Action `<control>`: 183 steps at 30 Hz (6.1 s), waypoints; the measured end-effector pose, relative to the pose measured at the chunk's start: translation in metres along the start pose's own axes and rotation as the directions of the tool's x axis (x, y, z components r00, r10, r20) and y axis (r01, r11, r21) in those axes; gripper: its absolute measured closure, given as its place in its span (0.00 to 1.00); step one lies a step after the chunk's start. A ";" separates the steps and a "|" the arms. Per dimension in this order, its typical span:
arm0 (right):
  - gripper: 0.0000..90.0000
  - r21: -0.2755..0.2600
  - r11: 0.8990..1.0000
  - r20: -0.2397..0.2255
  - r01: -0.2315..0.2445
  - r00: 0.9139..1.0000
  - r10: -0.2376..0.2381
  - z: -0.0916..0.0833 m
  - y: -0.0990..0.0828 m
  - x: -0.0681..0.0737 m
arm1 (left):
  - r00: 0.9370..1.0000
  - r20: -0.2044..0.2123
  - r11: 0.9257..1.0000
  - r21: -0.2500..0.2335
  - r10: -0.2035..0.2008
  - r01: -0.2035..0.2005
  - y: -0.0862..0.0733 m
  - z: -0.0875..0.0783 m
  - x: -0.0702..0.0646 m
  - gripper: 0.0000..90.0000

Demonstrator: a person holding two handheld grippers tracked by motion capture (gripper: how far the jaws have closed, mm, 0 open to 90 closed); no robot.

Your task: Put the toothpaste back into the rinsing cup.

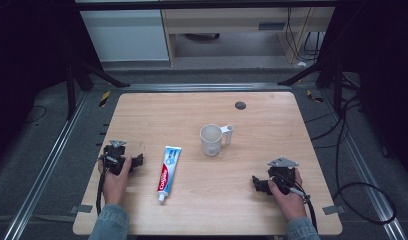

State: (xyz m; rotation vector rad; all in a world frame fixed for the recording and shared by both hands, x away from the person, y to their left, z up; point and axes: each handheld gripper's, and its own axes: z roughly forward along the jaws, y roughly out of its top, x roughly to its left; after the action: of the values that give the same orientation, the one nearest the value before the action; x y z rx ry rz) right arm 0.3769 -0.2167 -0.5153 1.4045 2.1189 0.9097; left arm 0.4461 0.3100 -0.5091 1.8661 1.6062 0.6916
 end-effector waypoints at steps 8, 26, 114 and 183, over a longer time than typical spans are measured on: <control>0.01 0.005 1.000 -0.013 -0.003 1.000 0.003 -0.001 0.000 0.001 | 1.000 0.004 1.000 0.003 0.005 -0.005 0.000 0.000 -0.010 0.00; 0.01 0.003 1.000 -0.010 0.006 1.000 -0.006 -0.001 -0.001 0.001 | 0.982 0.101 0.985 0.046 0.161 -0.167 0.035 -0.072 -0.047 0.10; 0.00 0.001 1.000 -0.006 0.008 1.000 -0.008 0.000 0.000 0.000 | 0.969 0.183 0.888 0.401 0.166 -0.228 0.059 0.000 -0.141 0.37; 0.00 0.001 1.000 -0.006 0.009 1.000 -0.009 0.000 0.000 0.000 | 0.920 0.265 0.957 -0.062 0.289 -0.282 0.102 -0.104 -0.184 0.80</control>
State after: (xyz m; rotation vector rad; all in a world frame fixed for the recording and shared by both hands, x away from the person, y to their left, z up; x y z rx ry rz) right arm 0.3770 -0.2165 -0.5153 1.3932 2.1285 0.9109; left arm 0.4168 0.1259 -0.3668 2.0996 1.1621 0.5399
